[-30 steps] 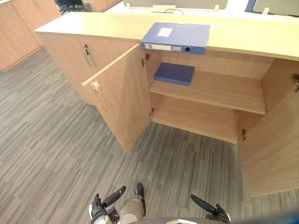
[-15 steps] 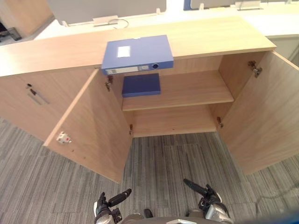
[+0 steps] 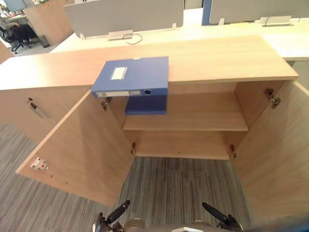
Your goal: Walk over to the cabinet, pick up the folder, carry it to the office cabinet, place the folder inside the office cabinet, then close the office cabinet door
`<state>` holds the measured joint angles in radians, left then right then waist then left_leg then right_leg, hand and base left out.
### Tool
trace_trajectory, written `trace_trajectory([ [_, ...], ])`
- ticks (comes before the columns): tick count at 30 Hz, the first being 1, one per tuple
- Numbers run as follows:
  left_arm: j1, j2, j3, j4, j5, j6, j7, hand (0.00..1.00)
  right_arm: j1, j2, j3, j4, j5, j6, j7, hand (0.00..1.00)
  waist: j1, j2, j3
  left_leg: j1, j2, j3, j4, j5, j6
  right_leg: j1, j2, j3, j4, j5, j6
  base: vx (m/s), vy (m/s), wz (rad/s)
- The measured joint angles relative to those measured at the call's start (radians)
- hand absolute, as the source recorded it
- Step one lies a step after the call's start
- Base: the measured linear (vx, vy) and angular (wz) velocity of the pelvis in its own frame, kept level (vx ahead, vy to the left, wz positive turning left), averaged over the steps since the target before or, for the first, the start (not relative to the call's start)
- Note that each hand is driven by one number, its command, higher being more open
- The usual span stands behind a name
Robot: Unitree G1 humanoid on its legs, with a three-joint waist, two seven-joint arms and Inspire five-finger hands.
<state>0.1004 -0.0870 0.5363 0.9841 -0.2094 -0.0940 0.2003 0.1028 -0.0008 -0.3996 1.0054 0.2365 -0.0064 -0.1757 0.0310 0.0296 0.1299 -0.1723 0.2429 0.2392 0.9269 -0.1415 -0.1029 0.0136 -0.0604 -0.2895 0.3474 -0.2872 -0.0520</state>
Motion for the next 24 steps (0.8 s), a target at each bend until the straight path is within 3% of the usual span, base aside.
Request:
trace_trajectory([
  [3,-0.004,0.001,-0.011,-0.026,0.004,0.0,-0.004,1.0,0.0,0.0,0.0,-0.008,0.0,0.006,-0.005,1.0,0.018,-0.01,0.005,-0.071,-0.012,0.054,0.03,-0.021,0.009,0.07,-0.005,0.003,-0.062,0.004,-0.001,0.3,-0.012,-0.08],
  [6,-0.004,-0.001,-0.015,-0.046,0.02,0.0,-0.004,1.0,-0.018,0.001,0.008,-0.013,0.0,0.006,-0.005,1.0,0.025,-0.026,0.018,-0.089,-0.091,0.095,-0.179,-0.067,0.039,0.131,-0.041,0.026,-0.091,0.007,0.006,0.3,0.084,-0.2],
  [8,-0.006,0.0,-0.03,-0.047,0.046,-0.001,-0.005,1.0,-0.019,0.005,0.009,-0.024,-0.001,0.006,-0.005,1.0,0.025,-0.025,0.017,-0.078,-0.152,0.098,-0.401,-0.008,0.086,0.155,-0.059,0.03,-0.083,0.004,0.051,0.37,0.184,-0.18],
  [9,0.006,0.002,-0.051,-0.033,0.051,0.0,-0.009,1.0,-0.008,0.004,0.01,-0.04,-0.001,0.005,-0.003,1.0,0.027,0.01,-0.001,-0.067,-0.165,0.08,-0.559,0.17,0.136,0.162,-0.036,0.033,-0.074,-0.001,0.079,0.36,0.205,-0.01],
  [10,0.002,0.003,-0.049,-0.021,0.066,0.0,-0.009,1.0,-0.009,0.019,0.009,-0.039,-0.001,0.005,-0.002,1.0,0.02,-0.008,-0.016,-0.024,-0.191,0.072,-0.61,0.122,0.146,0.164,-0.055,0.046,-0.054,-0.018,0.108,0.44,0.243,0.07],
  [12,-0.006,0.018,-0.054,-0.029,0.093,0.001,-0.016,1.0,-0.013,0.05,0.01,-0.052,-0.002,0.004,-0.001,1.0,0.021,-0.038,-0.015,0.027,-0.234,0.077,-0.699,0.126,0.151,0.148,-0.096,0.053,-0.013,-0.015,0.117,0.34,0.173,0.08],
  [14,-0.005,0.022,-0.055,-0.02,0.103,0.001,-0.014,1.0,-0.022,0.065,0.014,-0.054,-0.002,0.003,0.006,1.0,0.026,-0.045,-0.02,0.064,-0.257,0.094,-0.743,0.126,0.153,0.141,-0.124,0.068,0.017,0.0,0.141,0.25,0.132,-0.27],
  [17,-0.002,0.014,-0.068,-0.016,0.104,0.007,-0.018,1.0,-0.041,0.071,0.051,-0.058,-0.003,0.003,0.02,1.0,0.044,-0.032,-0.018,0.157,-0.277,0.141,-0.826,0.127,0.155,0.064,-0.166,0.12,0.225,0.02,0.17,0.16,0.115,-0.52],
  [18,-0.004,0.016,-0.095,-0.015,0.105,0.007,-0.021,1.0,-0.049,0.068,0.069,-0.06,-0.003,0.001,0.023,1.0,0.039,-0.023,-0.014,0.188,-0.27,0.14,-0.852,0.127,0.156,0.006,-0.176,0.134,0.342,0.014,0.16,0.09,0.06,-0.33],
  [19,-0.005,0.017,-0.107,-0.014,0.106,0.007,-0.025,1.0,-0.051,0.069,0.071,-0.062,-0.003,0.0,0.024,1.0,0.039,-0.019,-0.014,0.197,-0.266,0.141,-0.862,0.127,0.156,-0.016,-0.185,0.13,0.366,-0.014,0.148,0.05,0.015,-0.18],
  [21,-0.007,0.021,-0.151,-0.007,0.113,0.005,-0.033,1.0,-0.056,0.068,0.073,-0.071,0.0,-0.008,0.022,1.0,0.036,-0.005,-0.02,0.218,-0.246,0.14,-0.898,0.135,0.142,-0.083,-0.225,0.103,0.3,-0.049,0.14,0.01,-0.053,-0.08],
  [23,-0.006,0.028,-0.159,-0.006,0.112,0.002,-0.034,1.0,-0.058,0.069,0.074,-0.066,0.002,-0.012,0.021,1.0,0.028,-0.008,-0.019,0.228,-0.243,0.125,-0.922,0.144,0.13,-0.1,-0.219,0.124,0.169,-0.037,0.154,-0.01,-0.165,0.17],
  [24,-0.005,0.042,-0.163,-0.005,0.109,-0.002,-0.034,1.0,-0.061,0.068,0.077,-0.052,0.007,-0.012,0.02,1.0,0.019,-0.035,-0.025,0.227,-0.249,0.102,-0.933,0.155,0.108,-0.097,-0.198,0.176,0.069,0.04,0.174,-0.01,-0.256,0.34],
])
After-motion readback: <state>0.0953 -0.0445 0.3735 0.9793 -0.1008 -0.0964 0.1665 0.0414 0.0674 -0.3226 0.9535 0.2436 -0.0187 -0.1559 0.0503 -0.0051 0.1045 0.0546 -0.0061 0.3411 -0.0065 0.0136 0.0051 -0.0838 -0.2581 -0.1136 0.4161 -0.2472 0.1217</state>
